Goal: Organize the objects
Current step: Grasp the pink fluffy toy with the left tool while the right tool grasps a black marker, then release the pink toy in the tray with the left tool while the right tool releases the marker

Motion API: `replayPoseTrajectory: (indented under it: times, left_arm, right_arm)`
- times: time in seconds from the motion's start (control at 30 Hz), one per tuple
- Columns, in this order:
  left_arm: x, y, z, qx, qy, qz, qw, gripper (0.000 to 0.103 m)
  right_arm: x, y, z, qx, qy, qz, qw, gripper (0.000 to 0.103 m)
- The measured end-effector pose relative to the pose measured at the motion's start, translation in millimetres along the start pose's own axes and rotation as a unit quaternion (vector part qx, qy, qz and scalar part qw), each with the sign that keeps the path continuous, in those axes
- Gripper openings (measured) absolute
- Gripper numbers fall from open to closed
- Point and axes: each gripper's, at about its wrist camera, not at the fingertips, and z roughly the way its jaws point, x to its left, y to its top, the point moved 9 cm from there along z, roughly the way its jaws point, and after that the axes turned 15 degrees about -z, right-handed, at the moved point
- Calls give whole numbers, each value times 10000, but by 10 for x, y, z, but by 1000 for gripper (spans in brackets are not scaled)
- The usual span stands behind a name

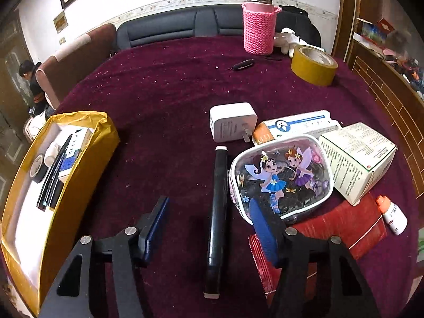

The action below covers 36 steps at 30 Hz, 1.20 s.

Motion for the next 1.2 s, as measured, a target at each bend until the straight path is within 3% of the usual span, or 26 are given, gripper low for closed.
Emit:
replayPoseTrajectory:
  times: [0.2, 0.4, 0.5, 0.57, 0.63, 0.9, 1.07, 1.2]
  left_arm:
    - [74, -5, -21, -50, 16, -78, 10000, 23]
    - [34, -97, 52, 122, -39, -50, 9999, 23]
    - [32, -117, 54, 141, -23, -40, 9999, 23]
    - [46, -117, 45, 133, 0, -53, 9999, 23]
    - [65, -111, 30, 118, 22, -72, 9999, 23]
    - [118, -120, 27, 159, 84, -114, 9998, 23]
    - [153, -121, 48, 187, 192, -115, 9996, 23]
    - [175, -130, 96, 236, 329, -23, 9992, 23]
  right_arm:
    - [161, -21, -141, -55, 537, 259, 9982, 63]
    - [87, -162, 106, 310, 188, 210, 9991, 60]
    - [12, -99, 218, 284, -43, 187, 9994, 46]
    - [-8, -59, 252, 284, -285, 77, 9992, 26]
    - [4, -60, 249, 217, -317, 35, 9993, 16]
    - [69, -184, -27, -274, 714, 740, 9943, 16]
    - [276, -89, -366, -711, 1626, 1015, 9789, 16]
    - [601, 30, -565, -808, 2196, 933, 9677, 17]
